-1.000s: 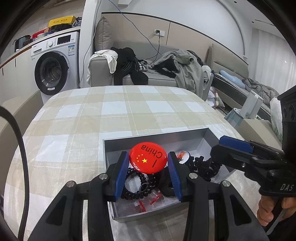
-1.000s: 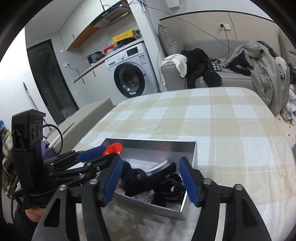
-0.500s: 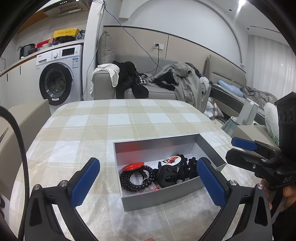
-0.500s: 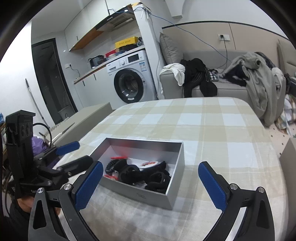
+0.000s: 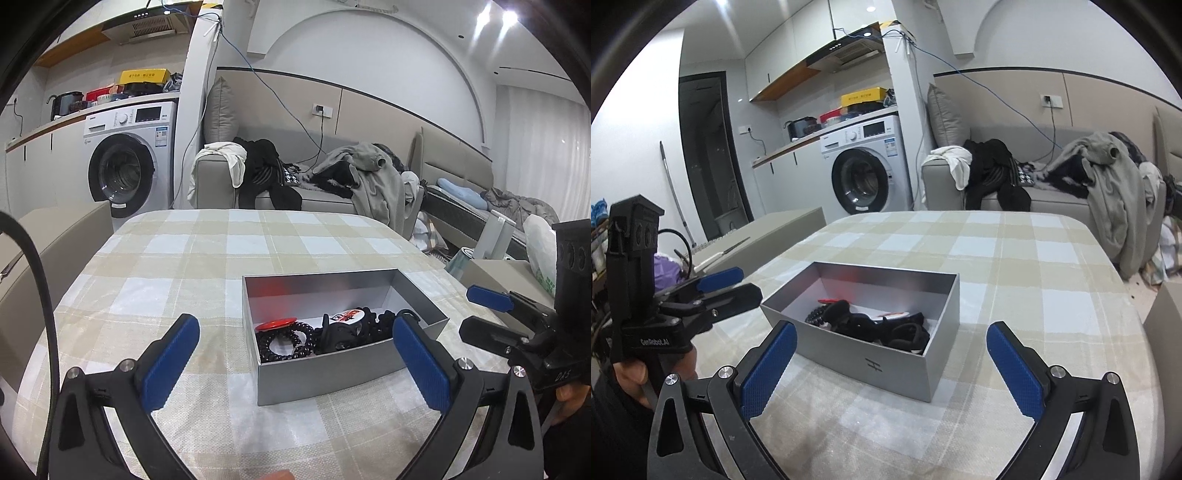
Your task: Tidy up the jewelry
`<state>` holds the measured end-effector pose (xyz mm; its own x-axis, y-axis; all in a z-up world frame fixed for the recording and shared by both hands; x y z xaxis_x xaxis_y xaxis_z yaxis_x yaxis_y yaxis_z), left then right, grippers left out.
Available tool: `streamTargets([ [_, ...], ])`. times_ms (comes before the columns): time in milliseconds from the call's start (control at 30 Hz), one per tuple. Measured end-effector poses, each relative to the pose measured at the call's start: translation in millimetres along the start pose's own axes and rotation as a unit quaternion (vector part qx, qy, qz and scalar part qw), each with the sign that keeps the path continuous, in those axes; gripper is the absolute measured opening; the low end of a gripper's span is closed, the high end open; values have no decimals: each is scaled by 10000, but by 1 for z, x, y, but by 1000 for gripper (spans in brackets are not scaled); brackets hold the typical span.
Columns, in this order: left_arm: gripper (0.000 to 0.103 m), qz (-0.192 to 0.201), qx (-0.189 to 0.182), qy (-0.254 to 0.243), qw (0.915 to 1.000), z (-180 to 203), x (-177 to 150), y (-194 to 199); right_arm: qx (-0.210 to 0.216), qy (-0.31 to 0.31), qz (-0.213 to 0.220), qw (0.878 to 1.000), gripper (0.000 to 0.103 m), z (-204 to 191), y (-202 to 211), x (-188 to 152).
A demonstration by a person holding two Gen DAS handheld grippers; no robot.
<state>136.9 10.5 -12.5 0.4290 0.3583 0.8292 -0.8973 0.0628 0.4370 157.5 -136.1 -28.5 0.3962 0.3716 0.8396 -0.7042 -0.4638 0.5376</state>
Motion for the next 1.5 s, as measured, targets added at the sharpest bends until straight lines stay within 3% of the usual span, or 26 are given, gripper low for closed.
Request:
streamTargets([
  [500,102,106,35,-211,9997,0,-6,3,-36,106,305,9995,103,-2,10,3],
  [1500,102,88,83,-380,9992,6,-9,3,-82,301,305,9990,103,-6,10,3],
])
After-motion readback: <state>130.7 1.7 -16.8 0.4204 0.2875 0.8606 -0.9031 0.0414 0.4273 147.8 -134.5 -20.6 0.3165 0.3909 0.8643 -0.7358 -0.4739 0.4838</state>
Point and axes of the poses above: each gripper's, at about its wrist camera, not at the fingertips, and y roughly against the way its jaws point, z to its right, x to its top, the point moved 8 cm from there along -y, roughly the way its jaws point, and after that the axes turned 14 degrees about y, right-handed, at the moved point
